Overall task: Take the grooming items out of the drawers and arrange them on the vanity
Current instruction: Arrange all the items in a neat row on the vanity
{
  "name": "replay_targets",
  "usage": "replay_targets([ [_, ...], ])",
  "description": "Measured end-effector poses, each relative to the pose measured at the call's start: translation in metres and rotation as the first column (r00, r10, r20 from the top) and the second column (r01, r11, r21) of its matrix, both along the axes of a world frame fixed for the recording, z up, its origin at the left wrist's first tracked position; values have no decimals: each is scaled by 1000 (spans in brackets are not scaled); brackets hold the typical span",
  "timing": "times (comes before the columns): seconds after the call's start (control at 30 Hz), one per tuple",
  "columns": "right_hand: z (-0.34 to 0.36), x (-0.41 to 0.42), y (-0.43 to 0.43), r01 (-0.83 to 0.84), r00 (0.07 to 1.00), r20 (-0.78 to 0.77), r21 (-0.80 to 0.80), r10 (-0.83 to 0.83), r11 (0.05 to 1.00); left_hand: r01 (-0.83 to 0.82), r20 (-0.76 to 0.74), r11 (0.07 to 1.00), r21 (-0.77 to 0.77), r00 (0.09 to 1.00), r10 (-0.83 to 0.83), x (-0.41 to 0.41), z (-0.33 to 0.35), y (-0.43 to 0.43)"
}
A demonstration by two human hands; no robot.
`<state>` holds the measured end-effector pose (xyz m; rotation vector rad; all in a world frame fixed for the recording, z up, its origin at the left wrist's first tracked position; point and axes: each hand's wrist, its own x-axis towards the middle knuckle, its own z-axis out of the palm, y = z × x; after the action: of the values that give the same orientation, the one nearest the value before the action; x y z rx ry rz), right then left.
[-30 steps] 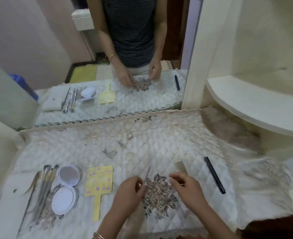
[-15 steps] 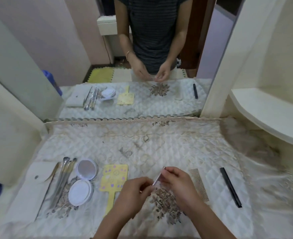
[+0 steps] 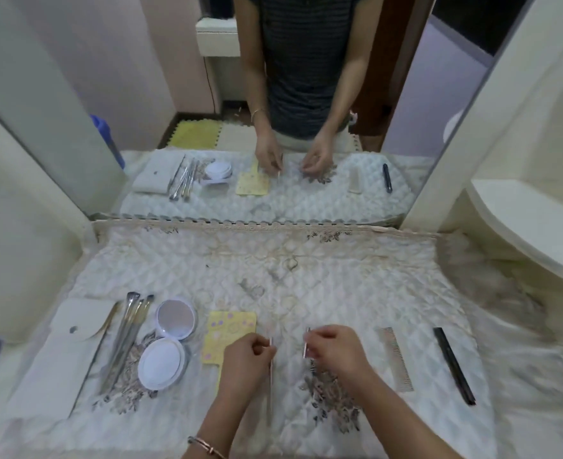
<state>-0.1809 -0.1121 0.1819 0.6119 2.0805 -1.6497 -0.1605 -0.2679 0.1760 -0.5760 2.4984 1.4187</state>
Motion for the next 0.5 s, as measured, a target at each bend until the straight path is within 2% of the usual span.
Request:
replay_targets([
  [0.1,-13,11,-16,-97,993,-46,251,112,963,73,-19,987,-145,997,-76,-1,-9,4],
  [0.17,-13,12,-19,-131,985,-62,322,159,938,110,-14,973,-201,993,-116,1,-13,5],
  [0.33,-16,12,-14,-134,979,-91,398,184,907,167,0,960,-226,985,-171,3,-15,3],
  [0.5,-12,27,16,-30,988,-131,364,83,931,163,-91,952,-260,977,-192,3,-17,3],
])
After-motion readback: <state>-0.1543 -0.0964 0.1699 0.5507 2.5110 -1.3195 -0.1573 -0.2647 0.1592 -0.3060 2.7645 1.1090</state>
